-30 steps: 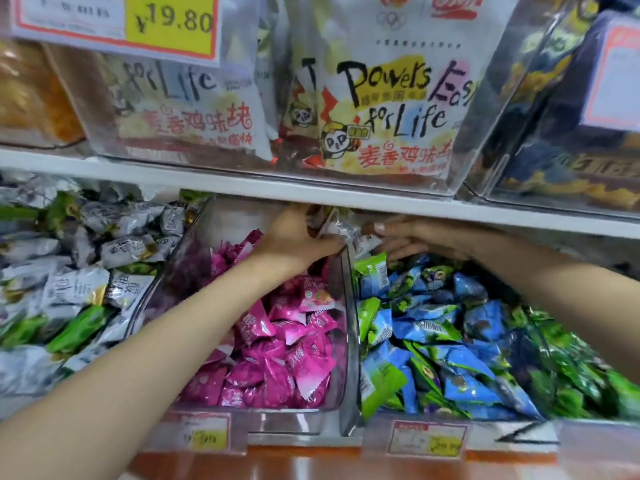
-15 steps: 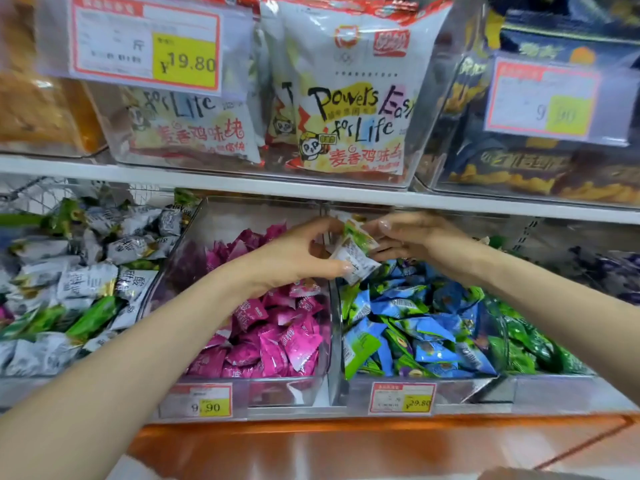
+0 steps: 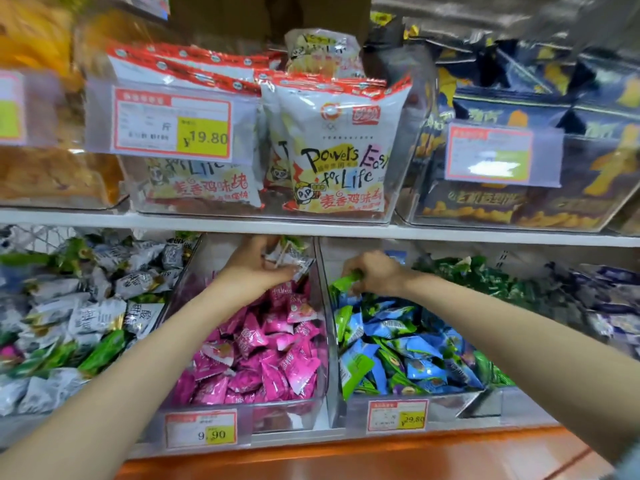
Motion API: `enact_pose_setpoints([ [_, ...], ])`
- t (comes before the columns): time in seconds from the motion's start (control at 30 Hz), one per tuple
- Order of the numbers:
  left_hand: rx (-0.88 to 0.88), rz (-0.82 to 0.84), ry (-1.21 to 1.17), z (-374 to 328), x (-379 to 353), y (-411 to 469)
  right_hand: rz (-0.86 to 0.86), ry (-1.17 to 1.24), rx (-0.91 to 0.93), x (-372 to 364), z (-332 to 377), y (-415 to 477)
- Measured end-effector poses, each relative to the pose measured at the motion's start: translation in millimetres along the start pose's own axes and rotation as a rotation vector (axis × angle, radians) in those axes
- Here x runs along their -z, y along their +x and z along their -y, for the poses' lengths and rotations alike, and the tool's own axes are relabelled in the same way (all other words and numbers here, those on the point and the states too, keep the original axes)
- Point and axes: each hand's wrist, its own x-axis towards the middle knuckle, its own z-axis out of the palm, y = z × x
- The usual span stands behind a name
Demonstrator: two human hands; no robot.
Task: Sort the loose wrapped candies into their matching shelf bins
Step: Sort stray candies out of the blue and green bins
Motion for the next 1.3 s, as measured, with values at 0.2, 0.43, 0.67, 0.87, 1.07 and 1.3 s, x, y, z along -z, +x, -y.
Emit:
enact_pose_setpoints([
  [0.2,-0.029,0.062,0.119,6,2,-3,-0.229,0.098,0.007,36,-14,-68],
  [0.43,-0.103,0.083,0.233,2,-5,-14,-0.092,-0.112,0.176,13,-36,-140],
  [0.67,-0.165,-0.014,0.282,6,12,-29,-0.297,-0.068,0.218,15,-5,-131],
  [0.87,-0.139,-0.260,0.360,29,63,-40,-0.445,0.163,0.298,-6,25,-118],
  [1.07,-0.018,-0.365,0.427,52,109,-40,-0.408,0.158,0.379,-21,38,-108],
  [1.3,0.108,-0.300,0.841,69,133,-28,-0.427,0.218,0.375,-22,47,-104],
])
